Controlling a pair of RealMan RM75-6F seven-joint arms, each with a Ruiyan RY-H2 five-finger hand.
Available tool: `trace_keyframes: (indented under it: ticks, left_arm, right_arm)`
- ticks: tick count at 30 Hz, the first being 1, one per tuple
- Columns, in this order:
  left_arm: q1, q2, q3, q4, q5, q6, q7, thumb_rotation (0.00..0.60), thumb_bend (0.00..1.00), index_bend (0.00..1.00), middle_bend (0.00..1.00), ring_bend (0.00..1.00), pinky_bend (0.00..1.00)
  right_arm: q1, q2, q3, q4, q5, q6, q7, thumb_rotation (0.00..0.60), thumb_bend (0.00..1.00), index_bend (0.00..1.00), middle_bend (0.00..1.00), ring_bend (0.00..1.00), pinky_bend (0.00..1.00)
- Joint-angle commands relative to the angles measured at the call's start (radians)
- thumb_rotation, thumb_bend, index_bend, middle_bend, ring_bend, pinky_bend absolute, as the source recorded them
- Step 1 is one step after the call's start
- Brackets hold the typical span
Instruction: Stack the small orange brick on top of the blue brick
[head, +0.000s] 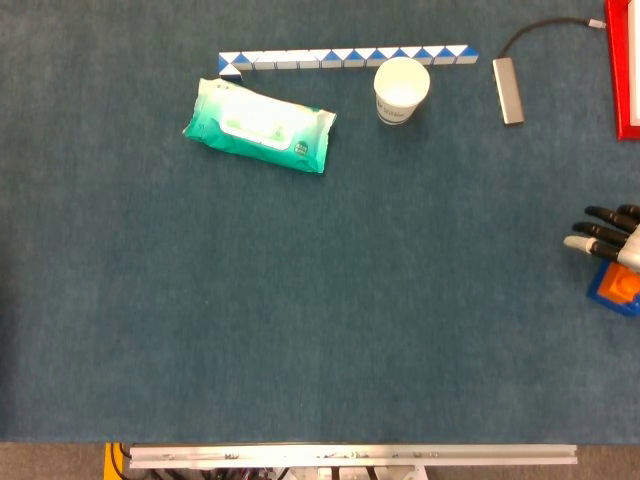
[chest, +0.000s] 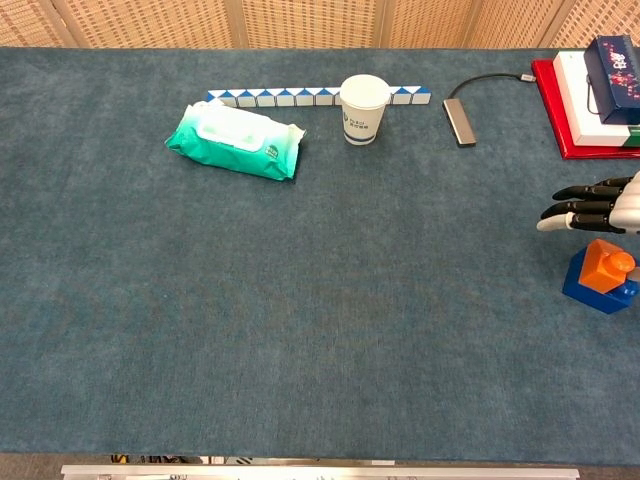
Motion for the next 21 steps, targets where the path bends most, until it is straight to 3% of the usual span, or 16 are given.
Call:
trace_keyframes:
  ticks: [1,6,14,21]
  left_arm:
    - [-0.002,0.001,0.0,-0.002,0.003,-0.001,-0.002,0.6,0.16,0.46,0.49,0.38,0.46]
    - [-0.007,0.005,0.002,-0.006,0.013,-0.005,-0.007,0.6,0.16,0.46,0.49,0.38,0.46]
    - [-0.025,0.014,0.001,-0.019,0.042,-0.019,-0.032,0.6,0.16,0.46,0.49,0.38,0.46]
    - [-0.042,0.028,0.002,-0.03,0.071,-0.034,-0.072,0.6,0.16,0.46,0.49,0.38,0.46]
  right_arm:
    - [-0.006,0.014,0.009,-0.022,0.011,0.007,-0.017,0.6,0.12,0.01,0.12,0.04,0.22]
    - [-0.02,0.051,0.03,-0.088,0.037,0.033,-0.032,0.6,0.12,0.01,0.12,0.04,0.22]
    - [-0.097,0.084,0.131,-0.218,0.176,0.103,-0.12,0.6,0.12,0.29,0.12,0.04,0.22]
    - [-0.16,0.1,0.196,-0.348,0.322,0.071,-0.275,0.6,0.12,0.31,0.13,0.04,0.22]
